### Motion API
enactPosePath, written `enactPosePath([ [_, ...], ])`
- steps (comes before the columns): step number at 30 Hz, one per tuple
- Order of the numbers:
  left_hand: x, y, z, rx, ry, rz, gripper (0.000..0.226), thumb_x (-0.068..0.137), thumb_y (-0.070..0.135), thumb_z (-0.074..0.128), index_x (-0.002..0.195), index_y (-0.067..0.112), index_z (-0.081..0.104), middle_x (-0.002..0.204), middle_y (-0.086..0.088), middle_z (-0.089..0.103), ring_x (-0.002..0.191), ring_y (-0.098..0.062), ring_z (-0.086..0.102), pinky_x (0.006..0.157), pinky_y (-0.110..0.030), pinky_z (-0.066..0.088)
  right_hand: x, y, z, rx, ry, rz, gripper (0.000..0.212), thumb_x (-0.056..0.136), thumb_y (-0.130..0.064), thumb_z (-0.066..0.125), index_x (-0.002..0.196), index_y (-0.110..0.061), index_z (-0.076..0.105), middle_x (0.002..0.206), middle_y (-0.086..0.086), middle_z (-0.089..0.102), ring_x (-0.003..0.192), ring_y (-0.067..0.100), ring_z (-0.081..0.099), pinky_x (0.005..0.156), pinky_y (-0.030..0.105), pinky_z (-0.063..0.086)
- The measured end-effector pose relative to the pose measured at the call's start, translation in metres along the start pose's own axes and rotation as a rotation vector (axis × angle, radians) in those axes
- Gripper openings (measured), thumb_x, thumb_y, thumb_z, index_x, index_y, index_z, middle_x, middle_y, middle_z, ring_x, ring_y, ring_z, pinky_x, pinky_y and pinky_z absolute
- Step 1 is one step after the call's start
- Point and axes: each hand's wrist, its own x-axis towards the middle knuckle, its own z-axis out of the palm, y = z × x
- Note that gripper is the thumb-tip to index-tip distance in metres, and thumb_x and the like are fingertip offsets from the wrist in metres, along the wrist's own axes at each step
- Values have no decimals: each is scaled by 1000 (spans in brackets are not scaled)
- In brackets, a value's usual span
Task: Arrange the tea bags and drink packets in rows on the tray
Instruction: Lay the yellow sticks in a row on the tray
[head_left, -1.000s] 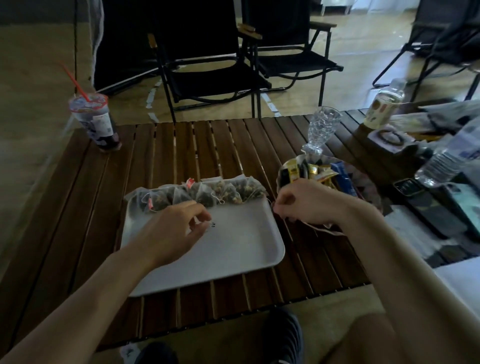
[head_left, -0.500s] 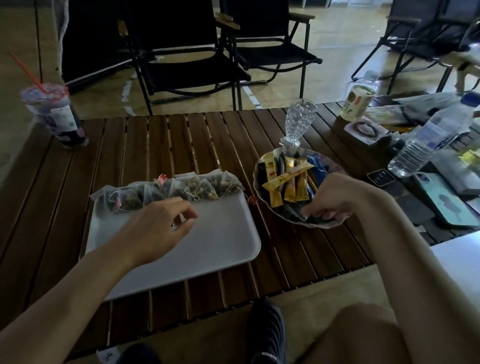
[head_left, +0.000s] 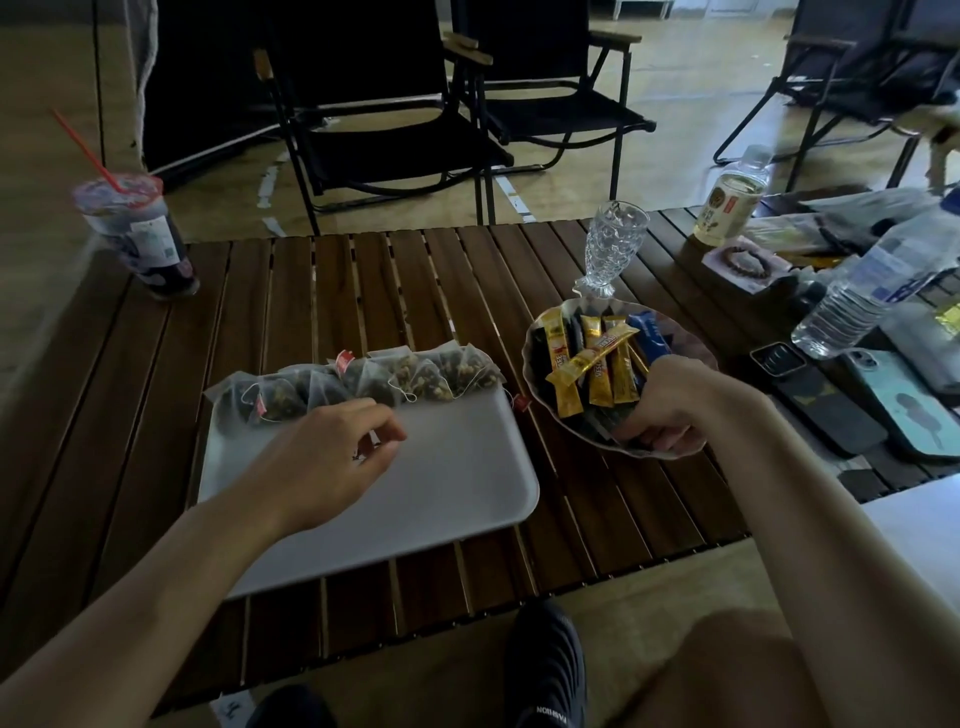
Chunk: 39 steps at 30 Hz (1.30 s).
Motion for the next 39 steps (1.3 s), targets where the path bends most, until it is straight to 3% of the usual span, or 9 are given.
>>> enactPosePath([
  [6,-2,-5,-1,8,-16,-6,12,94,34,58,104,30,64,95,19,59,82,4,58,67,-12,42,0,2,-13,75,286,1,18,91,-22,60,104,-10,56,74,10,66,47,17,63,43,26,52],
  [9,-3,-5,-1,16,-22,-6,12,95,35,58,104,31,64,96,18,59,83,4,57,66,-12,42,10,-10,-5,54,420,-94,47,91,-49,52,107,-6,58,96,10,65,79,26,67,69,37,58],
  [11,-4,-5,-2,13,-26,-12,11,94,35,58,104,32,63,96,19,59,84,5,57,67,-12,42,13,-22,5,45,446,-128,71,88,-66,46,129,-8,51,124,15,58,110,32,59,89,43,50],
  [15,-4,-7,-3,-13,-20,-21,7,94,34,59,100,34,63,93,21,58,83,4,58,69,-15,45,16,-37,14,11,391,-83,93,86,-65,56,149,-3,26,148,17,40,134,35,43,103,45,40],
  [18,-4,-9,-5,-25,-9,-25,8,93,34,59,100,33,63,93,20,59,84,3,58,71,-18,48,25,-32,10,41,372,-82,62,87,-55,59,122,-4,55,110,14,60,106,31,58,90,40,49],
  [20,-4,-11,-5,-28,-5,-27,10,93,34,59,102,32,64,93,21,58,84,4,58,72,-20,50,29,-27,9,75,360,-98,43,90,-49,59,99,-8,56,92,9,55,89,26,55,77,34,46],
  [29,-10,-13,-12,-26,14,-43,10,94,32,59,103,34,63,93,21,58,86,5,57,72,-18,46,27,-20,3,128,392,-102,29,97,-33,54,107,-6,58,95,13,55,77,24,53,67,31,39],
  [33,-18,-19,-26,-39,54,-92,13,95,31,59,107,33,63,94,20,60,87,4,58,74,-17,47,11,-32,-1,274,477,-255,28,96,-35,51,103,-8,56,89,12,59,78,31,57,56,30,36],
  [39,-27,-30,-43,-277,97,-176,13,96,32,56,107,29,63,84,12,68,76,-2,65,71,-21,53,-57,-97,44,202,182,-589,26,92,-42,63,92,-16,58,74,1,58,60,14,56,48,26,39],
])
